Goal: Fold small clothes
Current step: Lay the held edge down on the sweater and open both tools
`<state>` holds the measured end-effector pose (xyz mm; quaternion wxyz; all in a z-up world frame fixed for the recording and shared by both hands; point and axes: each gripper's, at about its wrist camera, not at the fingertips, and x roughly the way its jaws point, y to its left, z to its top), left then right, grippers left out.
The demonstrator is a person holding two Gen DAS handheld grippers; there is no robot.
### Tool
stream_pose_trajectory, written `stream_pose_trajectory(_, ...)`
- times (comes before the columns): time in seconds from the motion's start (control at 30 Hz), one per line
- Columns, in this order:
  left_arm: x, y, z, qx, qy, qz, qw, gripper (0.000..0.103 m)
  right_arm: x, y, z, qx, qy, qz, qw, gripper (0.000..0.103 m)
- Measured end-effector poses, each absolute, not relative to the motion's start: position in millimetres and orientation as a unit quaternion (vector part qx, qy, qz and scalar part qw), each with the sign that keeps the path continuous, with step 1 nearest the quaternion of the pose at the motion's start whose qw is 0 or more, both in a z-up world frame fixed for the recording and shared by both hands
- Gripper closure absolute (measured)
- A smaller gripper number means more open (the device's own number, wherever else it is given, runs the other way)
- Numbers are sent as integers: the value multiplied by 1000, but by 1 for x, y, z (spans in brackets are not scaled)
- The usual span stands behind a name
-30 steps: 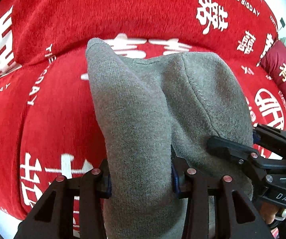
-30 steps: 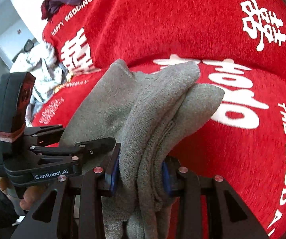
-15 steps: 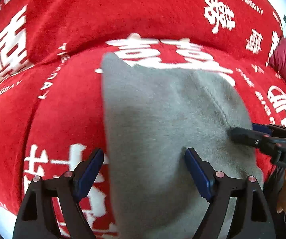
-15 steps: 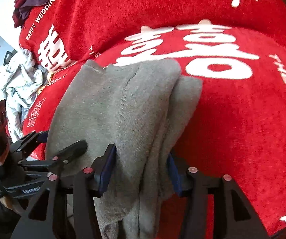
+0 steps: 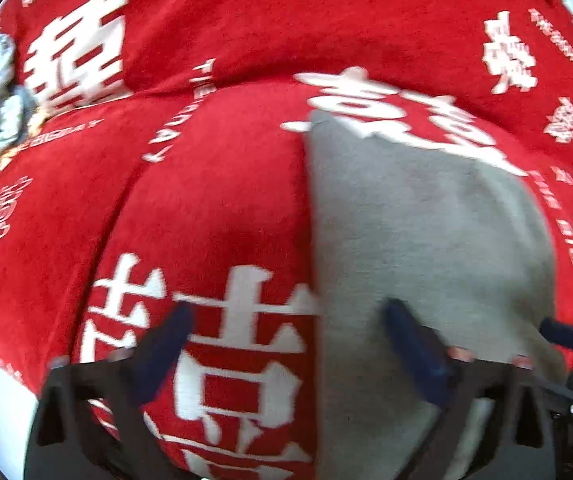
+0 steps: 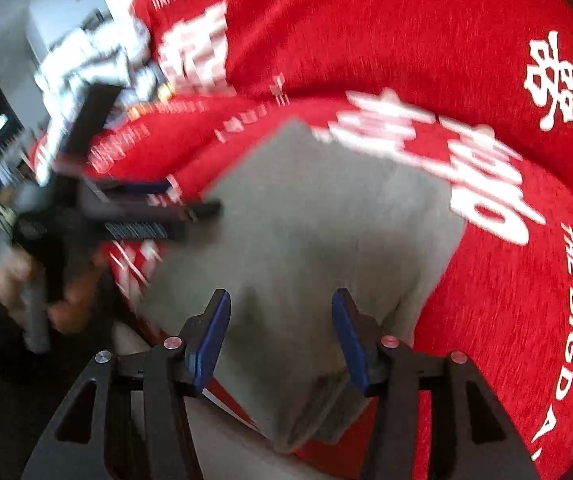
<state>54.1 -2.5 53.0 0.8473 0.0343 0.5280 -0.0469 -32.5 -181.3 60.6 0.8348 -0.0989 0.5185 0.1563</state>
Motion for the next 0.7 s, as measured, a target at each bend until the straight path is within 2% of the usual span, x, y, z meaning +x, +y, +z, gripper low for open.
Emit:
stream_pose_trajectory(0.13,57,1,48,16,537,-58,841,0,-32,-208,48,-32,522,156,838,47)
stream_pose_trajectory(0.2,59,0,52,19,542,-59,838,0,-31,-208,49,-35,526,158,835,47)
stream_pose_trajectory(0.37,71,-5,76,14,529,-74,845,0,-17,-211,76,-22,514,156,843,46)
stream_pose_trajectory(0.5,101,-20,74,32,533,-55,844,0,19,-218,87,-31,499,128,856,44)
stream_pose_trajectory(0.7,121,-39,53,53,560,-46,825,0,81,-241,73,-16,523,16,852,44)
